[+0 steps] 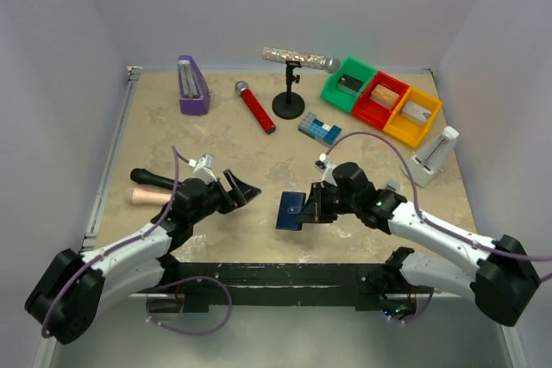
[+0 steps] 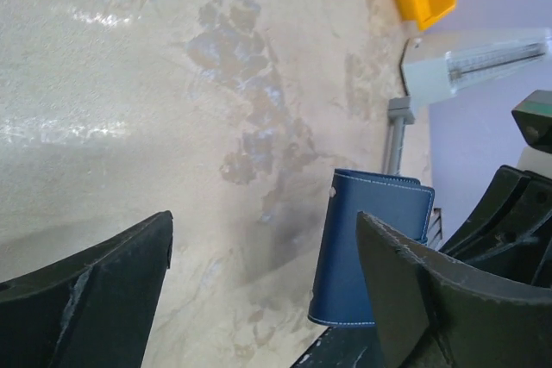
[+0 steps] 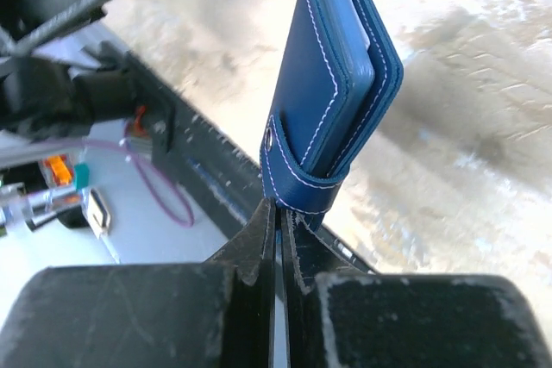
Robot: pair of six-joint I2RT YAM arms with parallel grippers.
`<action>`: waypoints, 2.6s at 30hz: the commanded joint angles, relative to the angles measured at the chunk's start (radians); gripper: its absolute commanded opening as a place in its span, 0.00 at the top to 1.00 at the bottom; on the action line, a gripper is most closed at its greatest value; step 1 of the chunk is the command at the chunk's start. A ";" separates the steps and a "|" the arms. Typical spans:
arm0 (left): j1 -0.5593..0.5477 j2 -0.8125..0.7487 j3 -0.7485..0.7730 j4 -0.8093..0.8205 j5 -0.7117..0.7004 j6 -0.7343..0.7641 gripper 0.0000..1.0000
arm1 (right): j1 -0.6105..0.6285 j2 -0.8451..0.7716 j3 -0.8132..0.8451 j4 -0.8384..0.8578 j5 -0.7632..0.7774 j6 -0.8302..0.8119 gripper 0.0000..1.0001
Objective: Take the credit cards out of the card holder
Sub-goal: Pick up the card holder from the center of the board.
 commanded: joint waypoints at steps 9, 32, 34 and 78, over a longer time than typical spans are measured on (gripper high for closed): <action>0.021 -0.383 0.026 0.005 0.258 0.072 0.00 | 0.009 -0.315 0.186 -0.180 -0.256 -0.181 1.00; -0.044 -0.120 0.069 0.562 0.611 -0.106 0.17 | 0.049 -0.281 0.219 -0.076 -0.330 -0.135 1.00; -0.050 -0.120 0.072 0.553 0.613 -0.103 0.18 | 0.053 -0.274 0.222 -0.060 -0.342 -0.127 1.00; -0.062 -0.347 0.202 -0.137 0.443 0.162 1.00 | 0.064 -0.277 0.439 -0.483 0.000 -0.319 0.31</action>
